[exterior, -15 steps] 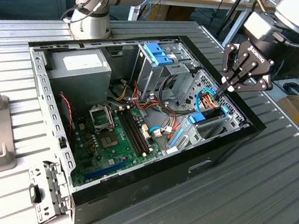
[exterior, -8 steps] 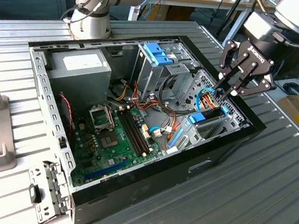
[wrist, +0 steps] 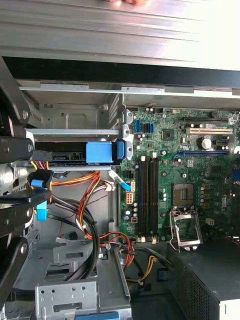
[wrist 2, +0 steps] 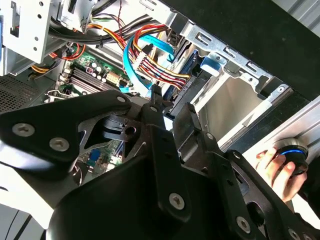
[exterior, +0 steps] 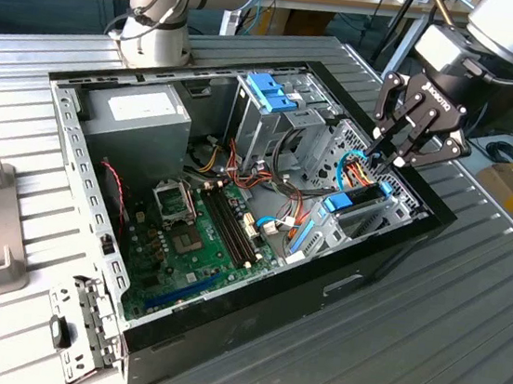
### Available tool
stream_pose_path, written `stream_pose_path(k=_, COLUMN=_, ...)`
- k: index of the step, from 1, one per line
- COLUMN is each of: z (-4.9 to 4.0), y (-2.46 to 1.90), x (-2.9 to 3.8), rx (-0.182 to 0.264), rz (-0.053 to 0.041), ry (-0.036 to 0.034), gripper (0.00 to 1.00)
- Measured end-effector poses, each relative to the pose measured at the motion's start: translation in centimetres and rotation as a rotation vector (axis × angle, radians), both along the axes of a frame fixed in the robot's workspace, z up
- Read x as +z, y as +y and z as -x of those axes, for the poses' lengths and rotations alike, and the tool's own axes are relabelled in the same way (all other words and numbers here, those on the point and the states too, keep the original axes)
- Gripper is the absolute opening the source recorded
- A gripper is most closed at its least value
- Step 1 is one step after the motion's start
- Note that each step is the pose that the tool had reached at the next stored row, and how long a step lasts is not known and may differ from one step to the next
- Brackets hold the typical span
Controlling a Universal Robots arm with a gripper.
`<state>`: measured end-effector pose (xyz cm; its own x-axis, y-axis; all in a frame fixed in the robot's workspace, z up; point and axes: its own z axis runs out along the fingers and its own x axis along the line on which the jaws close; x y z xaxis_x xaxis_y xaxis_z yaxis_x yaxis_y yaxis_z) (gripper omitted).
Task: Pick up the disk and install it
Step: 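Insert the second disk wire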
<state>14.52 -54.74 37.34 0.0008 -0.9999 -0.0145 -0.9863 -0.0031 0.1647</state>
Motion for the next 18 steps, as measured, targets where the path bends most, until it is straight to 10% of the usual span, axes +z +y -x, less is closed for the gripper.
stream_pose_path(k=18, z=0.0, y=0.0, x=-0.05, rx=0.0, rz=-0.0003, ry=0.0, gripper=0.16)
